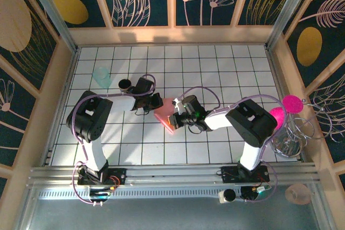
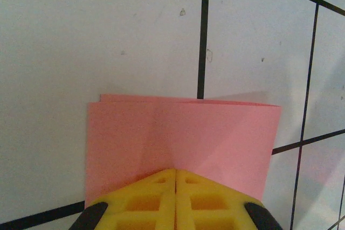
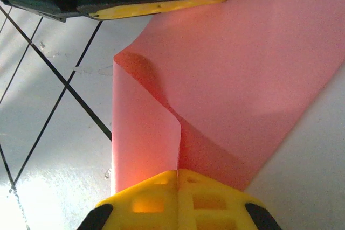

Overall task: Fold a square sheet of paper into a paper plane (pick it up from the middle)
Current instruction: Third fold the triangle at the center of the table.

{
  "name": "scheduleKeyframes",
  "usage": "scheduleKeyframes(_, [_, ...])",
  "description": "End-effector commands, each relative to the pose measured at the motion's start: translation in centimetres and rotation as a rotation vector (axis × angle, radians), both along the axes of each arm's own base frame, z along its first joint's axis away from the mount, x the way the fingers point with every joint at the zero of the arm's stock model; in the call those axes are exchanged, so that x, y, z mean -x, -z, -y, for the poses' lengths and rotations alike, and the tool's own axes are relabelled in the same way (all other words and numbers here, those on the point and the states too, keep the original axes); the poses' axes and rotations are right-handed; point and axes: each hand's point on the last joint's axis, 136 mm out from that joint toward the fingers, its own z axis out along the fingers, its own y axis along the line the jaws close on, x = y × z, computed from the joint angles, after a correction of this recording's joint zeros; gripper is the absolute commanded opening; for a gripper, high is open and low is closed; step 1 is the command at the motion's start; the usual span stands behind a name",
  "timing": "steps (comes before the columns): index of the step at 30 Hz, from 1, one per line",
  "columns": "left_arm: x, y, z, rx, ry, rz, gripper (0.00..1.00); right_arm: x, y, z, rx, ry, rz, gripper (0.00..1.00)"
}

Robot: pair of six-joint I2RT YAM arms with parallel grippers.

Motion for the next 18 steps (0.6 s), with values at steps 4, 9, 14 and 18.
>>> scheduleKeyframes(4, [0.7,2.0,-0.8,-0.053,0.005,-0.06,0.08,0.6,-0.2,-0.2,-0.018,-0.02,-0.05,0.0])
scheduleKeyframes(9, [0.8,1.9,-0.8,-0.052,0.007,-0.059,0.08,0.6,0.6,-0.1,0.005,-0.015,-0.067,0.0])
scheduleKeyframes(14, [0.6,1.3,-0.5,-0.037,0.012,-0.048,0.08,0.5,1.3,0.2,0.027,-0.004,-0.08,0.0])
scheduleKeyframes(18, [0.3,0.0,-0.3,-0.016,0.008,-0.024,0.09,0.4,1.7,0.2,0.041,0.0,-0.086,0.0])
